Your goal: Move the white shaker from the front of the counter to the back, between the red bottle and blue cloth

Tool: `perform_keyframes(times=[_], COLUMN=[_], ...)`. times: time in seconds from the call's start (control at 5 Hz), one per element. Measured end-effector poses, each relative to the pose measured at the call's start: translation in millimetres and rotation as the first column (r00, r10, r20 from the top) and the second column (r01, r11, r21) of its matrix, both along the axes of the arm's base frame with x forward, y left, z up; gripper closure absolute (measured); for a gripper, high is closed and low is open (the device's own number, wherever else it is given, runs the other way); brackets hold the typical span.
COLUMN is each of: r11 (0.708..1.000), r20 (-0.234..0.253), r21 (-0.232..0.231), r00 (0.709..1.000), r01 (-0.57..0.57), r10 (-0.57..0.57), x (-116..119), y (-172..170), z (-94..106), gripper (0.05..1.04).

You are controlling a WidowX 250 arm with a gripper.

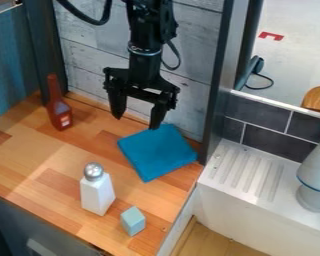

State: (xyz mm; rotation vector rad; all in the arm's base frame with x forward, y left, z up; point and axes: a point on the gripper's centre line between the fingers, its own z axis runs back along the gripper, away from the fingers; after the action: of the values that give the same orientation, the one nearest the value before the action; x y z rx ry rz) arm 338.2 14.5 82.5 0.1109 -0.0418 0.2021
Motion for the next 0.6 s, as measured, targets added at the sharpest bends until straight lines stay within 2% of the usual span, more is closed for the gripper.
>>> perform_keyframes(times=[0.2,0.4,0.6], r11=[1.000,1.000,1.000], r20=[-0.034,-0.042,-0.036], r21=[-0.002,-0.019,-0.011], r00=[0.999,0.999,0.999], r01=[-0.001,0.012,0.011], r10=[0.001,-0.012,-0.011], x=[-3,-8,-13], y=[0,-3,-2], z=[-10.9,-23.7,-33.5], gripper=[0.083,0.083,0.083])
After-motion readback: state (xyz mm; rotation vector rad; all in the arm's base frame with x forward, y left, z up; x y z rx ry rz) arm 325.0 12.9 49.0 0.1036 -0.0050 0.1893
